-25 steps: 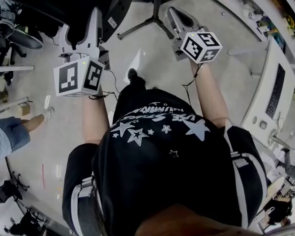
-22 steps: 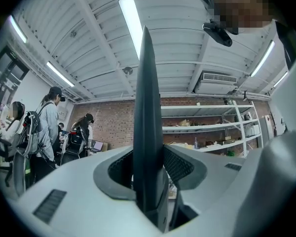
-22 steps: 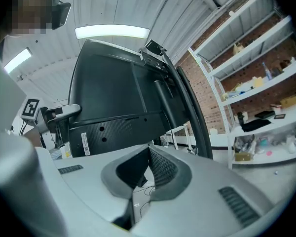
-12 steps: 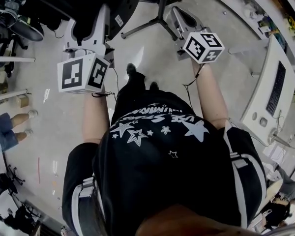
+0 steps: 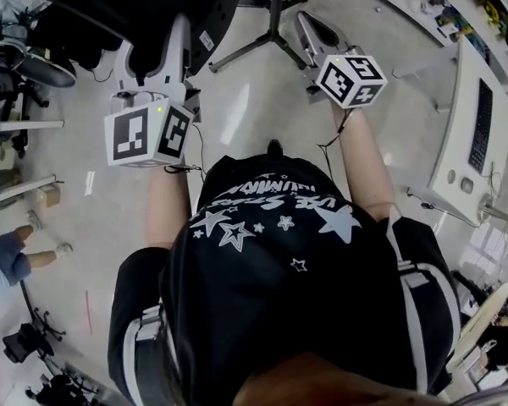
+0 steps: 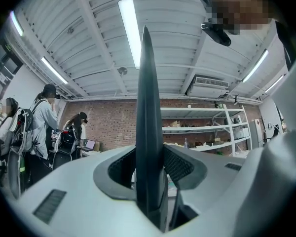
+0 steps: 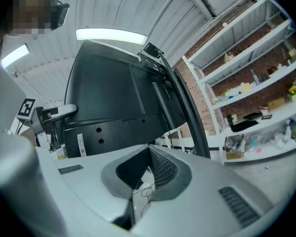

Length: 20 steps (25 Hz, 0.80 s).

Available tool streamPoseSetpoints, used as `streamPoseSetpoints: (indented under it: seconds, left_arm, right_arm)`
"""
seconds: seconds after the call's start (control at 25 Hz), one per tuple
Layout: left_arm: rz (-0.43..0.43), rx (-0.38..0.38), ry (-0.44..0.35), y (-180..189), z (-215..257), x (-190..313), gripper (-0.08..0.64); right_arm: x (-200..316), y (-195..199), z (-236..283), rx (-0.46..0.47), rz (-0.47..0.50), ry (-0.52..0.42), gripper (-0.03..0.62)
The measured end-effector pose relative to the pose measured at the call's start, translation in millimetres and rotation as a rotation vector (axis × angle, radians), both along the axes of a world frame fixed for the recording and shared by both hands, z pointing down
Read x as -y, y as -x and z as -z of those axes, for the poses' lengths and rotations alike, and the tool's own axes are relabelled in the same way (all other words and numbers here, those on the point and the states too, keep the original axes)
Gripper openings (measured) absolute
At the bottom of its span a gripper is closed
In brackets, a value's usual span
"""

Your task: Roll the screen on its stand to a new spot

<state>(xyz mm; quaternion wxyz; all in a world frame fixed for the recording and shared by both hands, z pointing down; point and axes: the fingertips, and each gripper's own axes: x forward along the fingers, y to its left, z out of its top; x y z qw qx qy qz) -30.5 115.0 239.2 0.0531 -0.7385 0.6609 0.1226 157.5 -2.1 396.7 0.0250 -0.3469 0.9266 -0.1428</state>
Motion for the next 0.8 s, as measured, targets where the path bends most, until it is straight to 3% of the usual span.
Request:
streamPoseSetpoints:
  seconds: [0.48,0.8]
  left_arm:
    - [-0.176,0.001,0.023,1.5,1.7,-7.3,0.189]
    - [-0.263,0.037,-0.041,1.1,13.8,-30.2,0.192]
  right_arm:
    - [-45.5,11.7,16.3,-0.006,-0.133,-0.016,0.008]
    - [-78.5,10.5,26.0,0.010,-0.205,-0.035,0.008]
